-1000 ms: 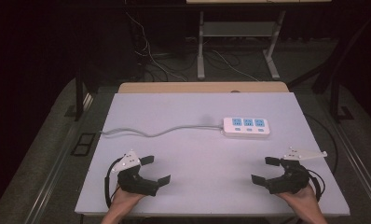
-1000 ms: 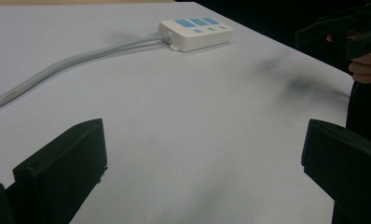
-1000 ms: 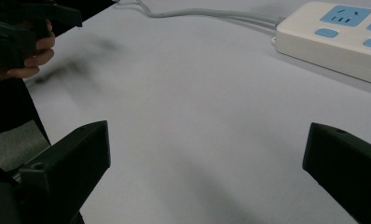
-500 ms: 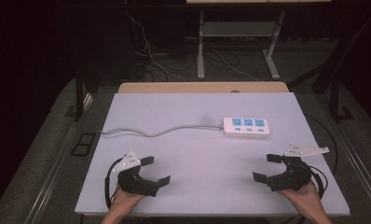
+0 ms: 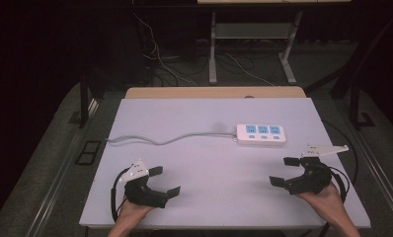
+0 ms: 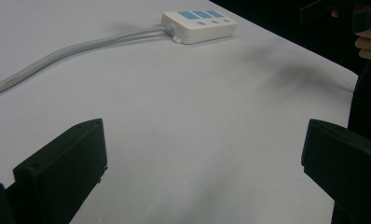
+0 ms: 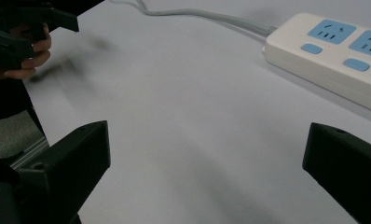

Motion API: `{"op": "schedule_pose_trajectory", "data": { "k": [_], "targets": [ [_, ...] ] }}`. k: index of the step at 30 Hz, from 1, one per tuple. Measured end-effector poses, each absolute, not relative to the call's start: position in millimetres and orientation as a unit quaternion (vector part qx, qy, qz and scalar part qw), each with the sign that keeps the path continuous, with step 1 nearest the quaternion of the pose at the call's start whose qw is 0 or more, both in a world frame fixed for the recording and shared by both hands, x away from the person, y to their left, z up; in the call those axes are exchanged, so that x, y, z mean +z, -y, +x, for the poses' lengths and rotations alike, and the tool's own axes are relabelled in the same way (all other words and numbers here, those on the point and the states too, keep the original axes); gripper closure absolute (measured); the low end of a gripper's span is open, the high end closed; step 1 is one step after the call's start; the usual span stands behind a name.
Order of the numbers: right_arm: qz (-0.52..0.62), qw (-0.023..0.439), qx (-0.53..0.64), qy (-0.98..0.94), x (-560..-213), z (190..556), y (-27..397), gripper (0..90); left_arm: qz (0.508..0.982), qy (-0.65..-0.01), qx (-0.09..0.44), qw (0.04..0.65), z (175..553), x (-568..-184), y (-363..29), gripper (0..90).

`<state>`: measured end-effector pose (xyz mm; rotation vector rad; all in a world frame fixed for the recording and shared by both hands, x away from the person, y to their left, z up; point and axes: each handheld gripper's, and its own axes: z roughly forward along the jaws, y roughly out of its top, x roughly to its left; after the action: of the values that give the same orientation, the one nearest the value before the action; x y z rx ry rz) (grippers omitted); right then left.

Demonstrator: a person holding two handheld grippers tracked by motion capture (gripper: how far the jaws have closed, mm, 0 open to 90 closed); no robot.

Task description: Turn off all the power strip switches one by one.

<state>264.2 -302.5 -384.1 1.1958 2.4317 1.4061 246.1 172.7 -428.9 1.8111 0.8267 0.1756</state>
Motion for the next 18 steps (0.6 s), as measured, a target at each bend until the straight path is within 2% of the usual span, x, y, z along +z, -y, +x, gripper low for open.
{"op": "schedule_pose_trajectory", "data": {
  "k": [18],
  "targets": [
    [0.393, 0.048, 0.449, -0.801, -368, 290, 317, 0.6, 0.763, -0.351, 0.072, 0.538, 246, -429, -173, 0.0]
  ]
}}
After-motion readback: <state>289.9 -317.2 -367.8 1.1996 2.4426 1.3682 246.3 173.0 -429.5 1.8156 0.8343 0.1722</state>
